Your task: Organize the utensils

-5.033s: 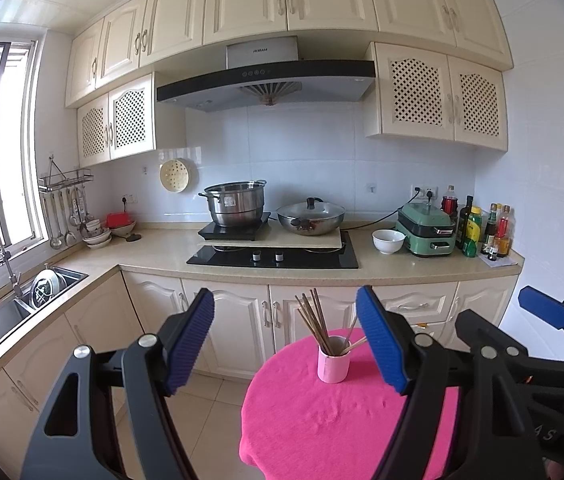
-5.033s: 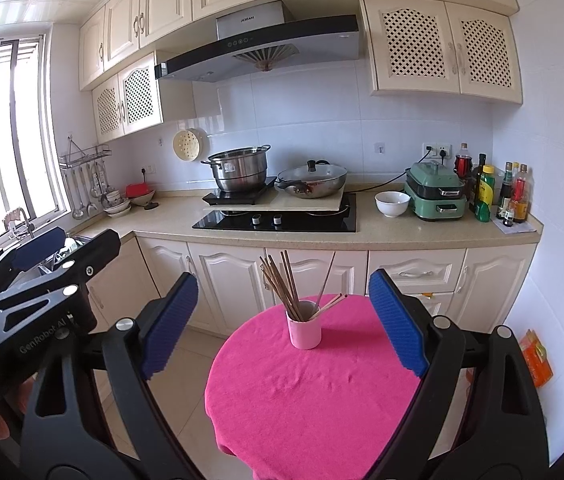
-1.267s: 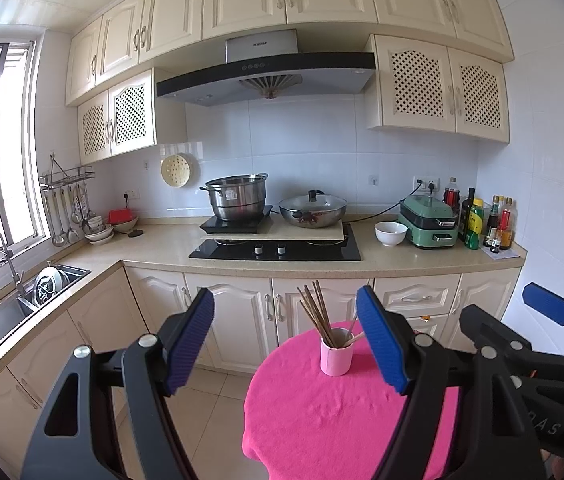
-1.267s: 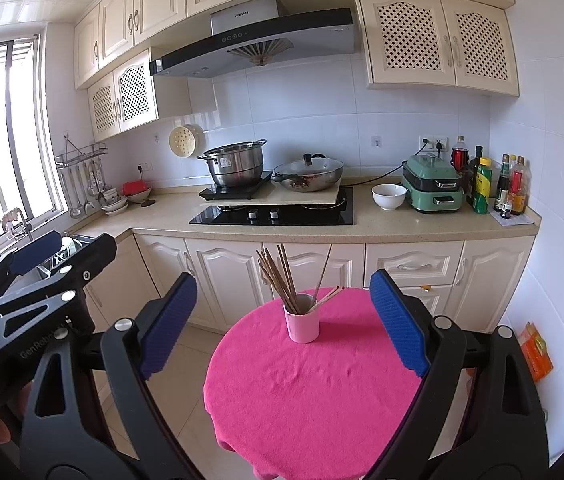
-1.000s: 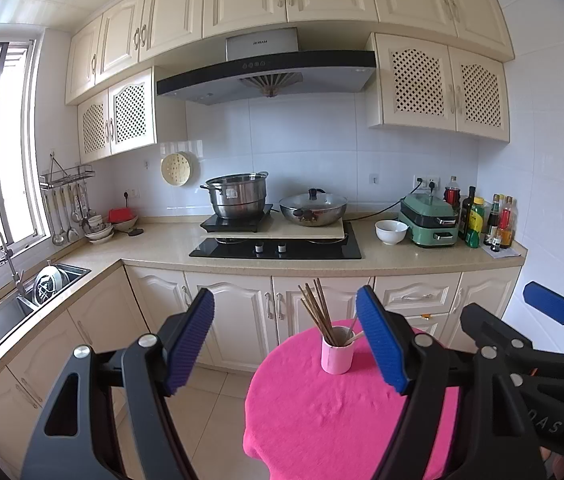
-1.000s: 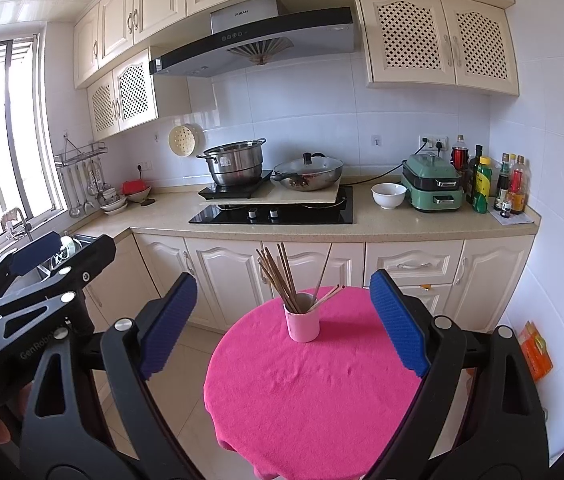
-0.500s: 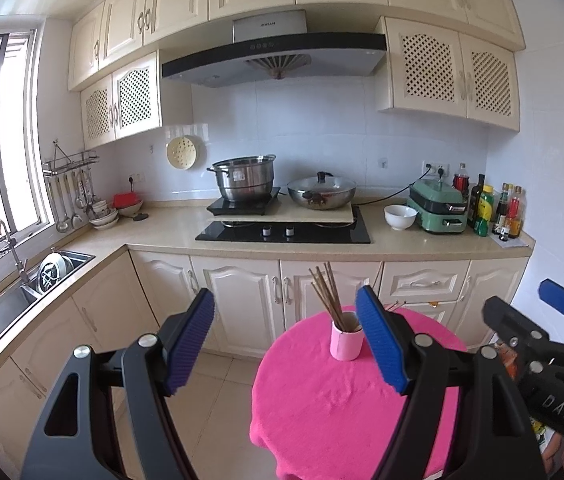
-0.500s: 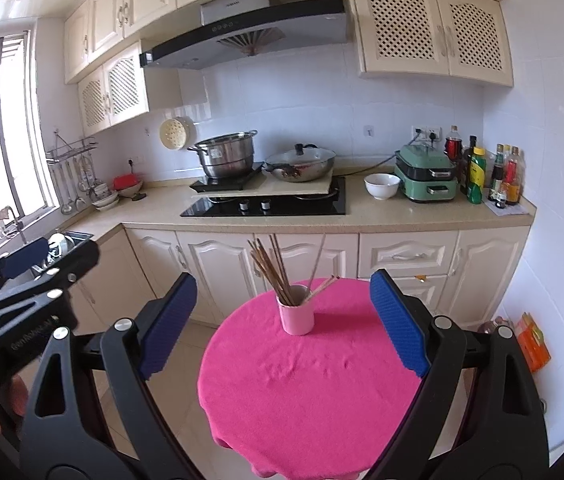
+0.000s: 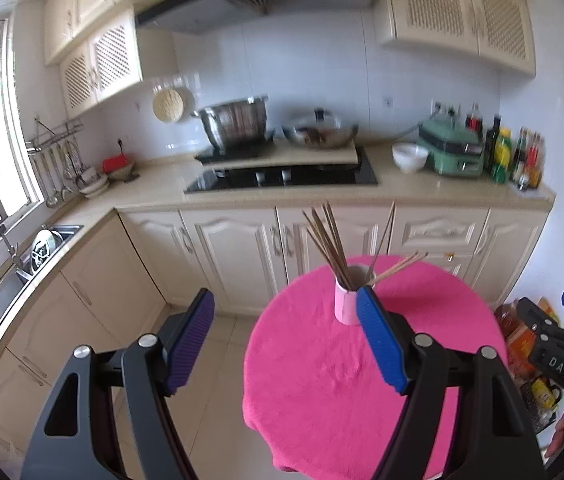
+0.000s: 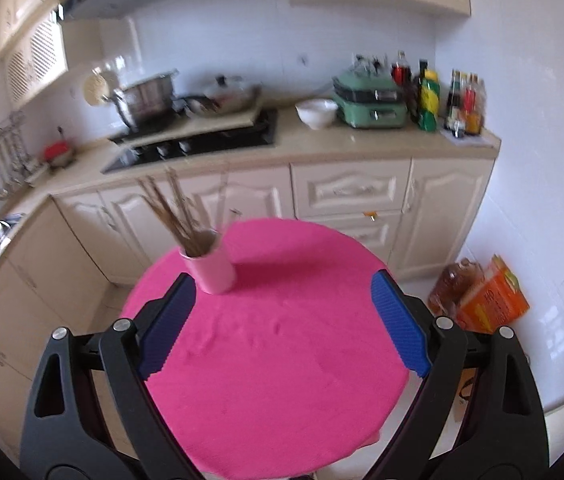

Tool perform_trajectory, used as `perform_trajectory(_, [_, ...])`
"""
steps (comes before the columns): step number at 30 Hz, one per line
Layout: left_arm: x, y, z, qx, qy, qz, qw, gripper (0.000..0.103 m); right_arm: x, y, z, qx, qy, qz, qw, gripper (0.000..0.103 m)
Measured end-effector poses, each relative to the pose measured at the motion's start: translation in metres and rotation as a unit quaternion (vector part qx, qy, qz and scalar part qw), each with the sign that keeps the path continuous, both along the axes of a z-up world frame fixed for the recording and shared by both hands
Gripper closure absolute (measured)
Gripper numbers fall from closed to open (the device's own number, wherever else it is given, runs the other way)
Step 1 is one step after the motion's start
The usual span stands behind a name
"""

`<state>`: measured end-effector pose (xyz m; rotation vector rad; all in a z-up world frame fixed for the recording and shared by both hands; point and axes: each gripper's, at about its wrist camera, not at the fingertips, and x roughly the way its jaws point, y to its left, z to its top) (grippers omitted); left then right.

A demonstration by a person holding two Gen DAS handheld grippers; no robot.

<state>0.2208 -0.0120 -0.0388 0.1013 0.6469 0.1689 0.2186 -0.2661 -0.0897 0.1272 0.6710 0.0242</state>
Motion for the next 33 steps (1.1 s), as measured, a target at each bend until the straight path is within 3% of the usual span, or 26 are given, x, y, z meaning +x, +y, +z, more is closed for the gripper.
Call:
perform_trajectory(10, [0.126,-0.031,-0.106,0.003,0.110,0.020,0.9937,0.031,0.148,-0.040,-0.146,0.002,0.124,0.005,0.992,0.015])
perform_trajectory(17, [0.167,-0.031,-0.161,-0.010,0.158,0.052,0.9859,0.031,0.205,-0.034,-0.228,-0.008,0.168,0.047,0.985,0.015])
perform_trajectory(21, [0.177,-0.027,-0.177,-0.007,0.172,0.063,0.9831,0.031,0.218,-0.029,-0.253,-0.014,0.160,0.055,0.986,0.014])
perform_trajectory(25, [0.183,-0.017,-0.183,-0.006,0.173,0.079,0.9817,0.031,0.219,-0.021,-0.266,-0.034,0.143,0.063,0.987,0.006])
perform_trajectory(28, [0.183,-0.007,-0.180,0.002,0.166,0.093,0.9816,0.031,0.218,-0.015,-0.268,-0.063,0.136,0.066,0.986,0.006])
perform_trajectory(33, [0.181,0.009,-0.168,0.002,0.152,0.110,0.9821,0.031,0.219,-0.016,-0.269,-0.060,0.137,0.065,0.987,0.006])
